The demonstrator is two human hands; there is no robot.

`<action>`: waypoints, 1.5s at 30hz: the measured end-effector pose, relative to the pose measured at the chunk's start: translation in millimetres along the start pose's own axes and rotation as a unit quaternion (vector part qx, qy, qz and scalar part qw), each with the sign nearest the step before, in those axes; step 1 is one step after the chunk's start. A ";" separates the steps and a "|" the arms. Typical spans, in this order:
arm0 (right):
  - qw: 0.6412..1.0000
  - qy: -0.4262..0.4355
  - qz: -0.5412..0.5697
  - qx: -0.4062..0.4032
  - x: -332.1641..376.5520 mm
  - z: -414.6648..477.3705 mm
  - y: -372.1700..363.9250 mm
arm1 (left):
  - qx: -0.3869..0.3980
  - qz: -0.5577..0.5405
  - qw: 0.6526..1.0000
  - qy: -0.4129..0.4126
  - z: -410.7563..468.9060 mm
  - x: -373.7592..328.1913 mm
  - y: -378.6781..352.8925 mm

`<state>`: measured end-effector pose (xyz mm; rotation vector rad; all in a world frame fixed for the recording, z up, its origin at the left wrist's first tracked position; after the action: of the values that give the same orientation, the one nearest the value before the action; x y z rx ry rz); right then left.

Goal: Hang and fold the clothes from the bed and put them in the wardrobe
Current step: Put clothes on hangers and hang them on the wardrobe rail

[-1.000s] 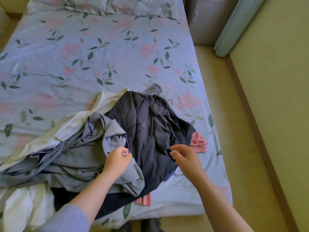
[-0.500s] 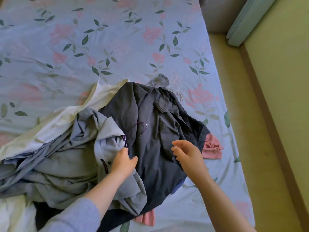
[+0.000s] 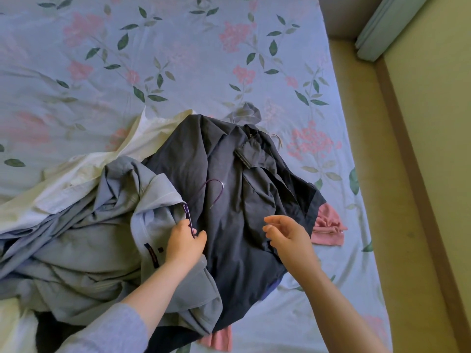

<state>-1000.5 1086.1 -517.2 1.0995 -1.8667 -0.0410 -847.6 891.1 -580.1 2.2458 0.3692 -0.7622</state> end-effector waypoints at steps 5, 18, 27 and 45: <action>1.000 -0.002 -0.018 -0.002 -0.9 5.5 2.7 | -0.029 -0.055 0.995 -0.083 -16.6 -17.4 9.5; 0.992 0.007 -0.103 -0.071 33.1 82.3 63.4 | 0.024 -0.100 0.980 -0.170 -10.5 -93.0 19.5; 0.983 0.006 -0.181 -0.034 42.7 166.3 47.4 | 0.028 -0.090 0.984 -0.154 26.7 -104.1 9.7; 0.955 0.152 -0.249 0.045 47.5 115.8 -21.2 | 0.000 -0.122 0.988 -0.097 35.9 -100.9 15.3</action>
<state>-1078.2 994.5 -558.4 1.5265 -1.2956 -0.0707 -934.3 851.2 -529.3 2.1251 0.5551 -1.0993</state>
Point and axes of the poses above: each hand's wrist, its own z-axis towards the middle knuckle, its own y-axis out of the back of the hand, x = y × z, the point moved 6 cm from there along z, towards the middle knuckle, and after that the axes turned 7 degrees about -z, right-handed, at the moved point
